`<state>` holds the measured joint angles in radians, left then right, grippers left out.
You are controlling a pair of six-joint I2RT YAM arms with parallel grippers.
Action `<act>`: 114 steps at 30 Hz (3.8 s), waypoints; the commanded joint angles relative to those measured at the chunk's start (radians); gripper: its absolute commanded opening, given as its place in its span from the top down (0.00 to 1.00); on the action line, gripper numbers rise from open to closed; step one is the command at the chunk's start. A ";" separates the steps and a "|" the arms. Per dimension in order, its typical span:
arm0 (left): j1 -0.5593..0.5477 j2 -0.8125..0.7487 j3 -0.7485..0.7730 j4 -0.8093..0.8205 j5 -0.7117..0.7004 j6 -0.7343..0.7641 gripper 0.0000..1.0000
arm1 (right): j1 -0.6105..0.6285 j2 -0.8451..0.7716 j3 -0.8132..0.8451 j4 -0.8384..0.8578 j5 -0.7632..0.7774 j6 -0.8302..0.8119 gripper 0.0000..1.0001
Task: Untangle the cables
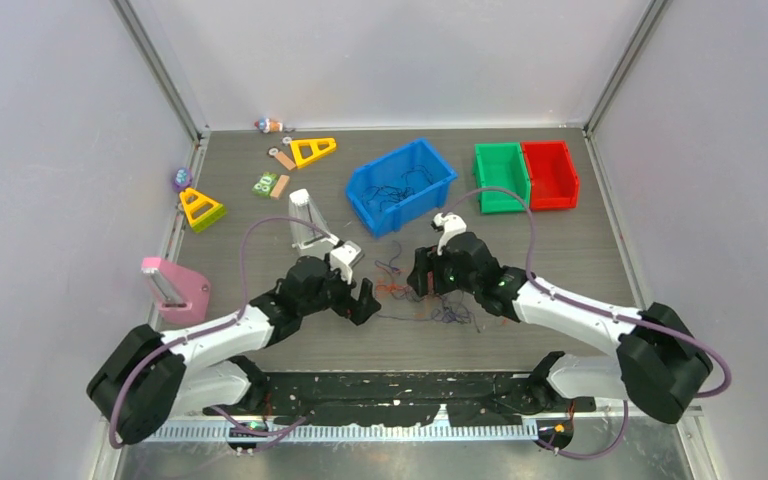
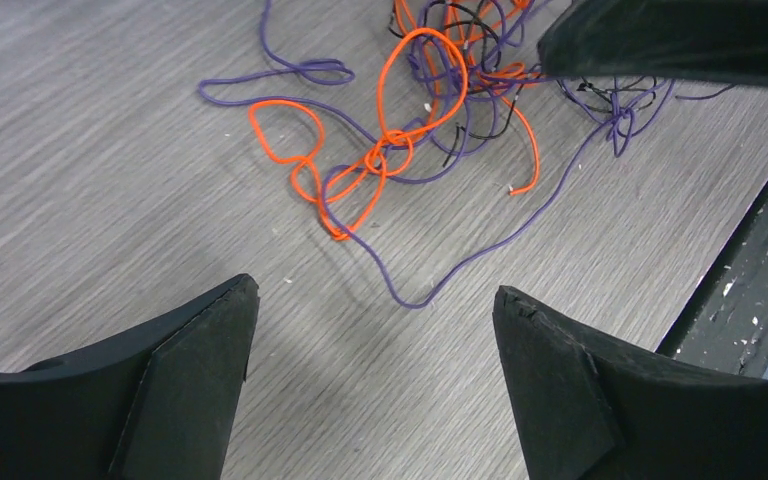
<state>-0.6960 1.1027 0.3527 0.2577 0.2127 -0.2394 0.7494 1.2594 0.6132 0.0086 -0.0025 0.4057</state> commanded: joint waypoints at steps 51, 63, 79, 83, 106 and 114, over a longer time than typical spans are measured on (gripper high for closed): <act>-0.026 -0.320 0.242 -0.437 -0.846 -0.173 1.00 | -0.339 -0.323 -0.123 -0.243 0.494 0.143 0.95; 0.027 -0.573 0.310 -0.465 -0.772 -0.080 1.00 | -0.358 -0.467 -0.149 -0.225 0.409 0.043 0.45; 0.026 -0.436 0.569 -0.548 -0.296 0.000 1.00 | -0.098 -0.377 -0.039 0.123 -0.328 -0.269 0.13; 0.027 -0.424 0.600 -0.560 -0.258 -0.009 1.00 | 0.015 -0.257 0.040 0.224 -0.357 -0.330 0.16; 0.025 -0.459 0.701 -0.630 -0.262 -0.001 1.00 | 0.143 0.183 0.261 0.590 -0.405 -0.292 0.44; 0.026 -0.455 0.733 -0.732 -0.476 0.000 1.00 | 0.156 0.217 0.255 0.607 -0.342 -0.238 0.92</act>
<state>-0.6712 0.6437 1.0325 -0.3988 -0.0898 -0.2489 0.8982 1.5017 0.8684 0.5312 -0.3889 0.1287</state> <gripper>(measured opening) 0.006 0.127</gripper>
